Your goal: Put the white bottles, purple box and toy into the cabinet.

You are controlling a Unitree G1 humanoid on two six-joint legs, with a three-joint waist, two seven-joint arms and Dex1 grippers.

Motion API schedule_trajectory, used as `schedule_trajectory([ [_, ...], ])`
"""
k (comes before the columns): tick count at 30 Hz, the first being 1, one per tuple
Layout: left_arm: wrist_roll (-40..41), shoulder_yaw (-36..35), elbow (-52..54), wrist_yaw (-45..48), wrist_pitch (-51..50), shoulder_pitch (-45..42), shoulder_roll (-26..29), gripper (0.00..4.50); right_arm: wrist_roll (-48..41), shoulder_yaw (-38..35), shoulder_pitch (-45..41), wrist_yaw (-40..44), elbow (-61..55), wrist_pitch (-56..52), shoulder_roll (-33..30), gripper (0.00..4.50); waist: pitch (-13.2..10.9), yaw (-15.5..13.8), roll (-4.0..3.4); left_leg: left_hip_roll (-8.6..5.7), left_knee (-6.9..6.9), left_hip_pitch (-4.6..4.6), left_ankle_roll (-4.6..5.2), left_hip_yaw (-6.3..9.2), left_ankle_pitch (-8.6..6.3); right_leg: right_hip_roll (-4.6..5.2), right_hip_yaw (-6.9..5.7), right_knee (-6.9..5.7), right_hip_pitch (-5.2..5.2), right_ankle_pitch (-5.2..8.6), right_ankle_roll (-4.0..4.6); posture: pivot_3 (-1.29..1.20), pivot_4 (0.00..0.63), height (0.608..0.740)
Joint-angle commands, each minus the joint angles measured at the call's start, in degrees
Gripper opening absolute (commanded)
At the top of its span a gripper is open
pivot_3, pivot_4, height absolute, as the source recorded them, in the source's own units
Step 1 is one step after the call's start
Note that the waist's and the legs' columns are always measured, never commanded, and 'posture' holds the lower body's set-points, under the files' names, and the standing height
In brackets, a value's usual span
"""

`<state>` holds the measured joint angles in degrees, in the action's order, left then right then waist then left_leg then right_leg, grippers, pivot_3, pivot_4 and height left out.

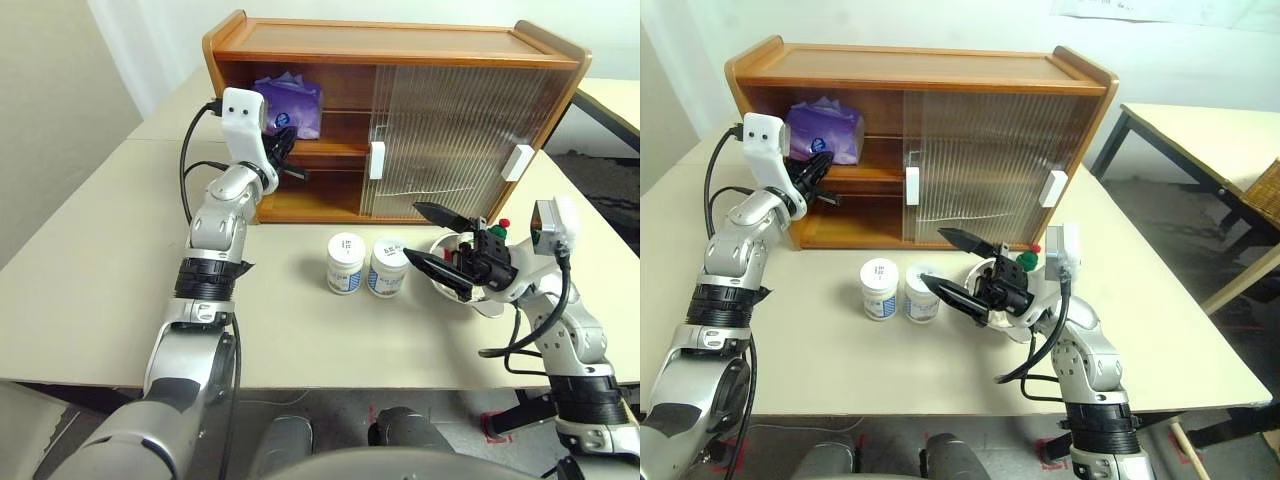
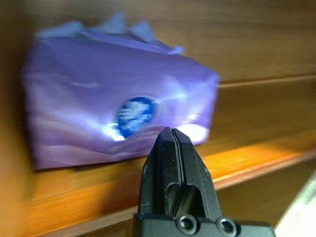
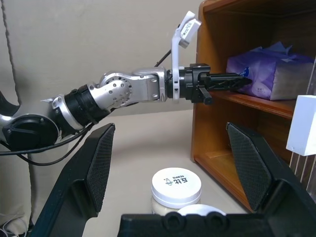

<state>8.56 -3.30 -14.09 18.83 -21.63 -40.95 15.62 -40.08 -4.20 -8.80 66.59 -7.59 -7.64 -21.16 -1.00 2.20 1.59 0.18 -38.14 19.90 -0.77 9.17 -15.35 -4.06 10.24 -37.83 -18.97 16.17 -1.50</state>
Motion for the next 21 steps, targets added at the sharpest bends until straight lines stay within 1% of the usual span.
schedule_trajectory([
  [1,0.0,0.8,2.1,0.2,-1.9,1.0,-0.3,0.02,0.6,0.4,-0.2,-0.1,0.3,0.4,0.0,4.5,0.0,0.4,0.01,0.01,0.04,0.0,-0.01,0.0,-0.02,0.0,0.0,0.01,-0.02,0.01,0.0,-0.1,0.0,0.74],
  [11,-1.0,0.5,3.9,-0.9,-3.1,1.0,0.4,0.02,0.6,0.1,0.0,-0.1,0.3,0.6,-0.3,4.5,0.0,0.7,0.01,0.01,0.19,0.05,0.0,-0.02,-0.11,0.0,0.05,0.02,-0.06,0.2,0.22,-0.1,0.0,0.74],
  [17,-1.3,-0.7,5.2,-2.2,-2.2,2.3,1.8,0.02,0.6,0.1,0.4,0.1,0.3,0.8,-0.2,4.5,0.0,0.7,0.01,0.01,0.19,0.04,0.04,-0.02,-0.16,0.0,0.06,0.02,-0.05,0.31,0.14,-0.1,0.0,0.74],
  [21,-1.3,-0.9,3.5,-2.1,-1.6,1.5,2.3,0.02,0.5,0.3,0.5,0.3,0.4,0.9,-0.3,4.5,0.0,0.7,0.01,0.01,0.17,0.02,0.04,-0.02,-0.16,0.0,0.06,0.02,-0.01,0.31,0.13,-0.1,0.0,0.74],
])
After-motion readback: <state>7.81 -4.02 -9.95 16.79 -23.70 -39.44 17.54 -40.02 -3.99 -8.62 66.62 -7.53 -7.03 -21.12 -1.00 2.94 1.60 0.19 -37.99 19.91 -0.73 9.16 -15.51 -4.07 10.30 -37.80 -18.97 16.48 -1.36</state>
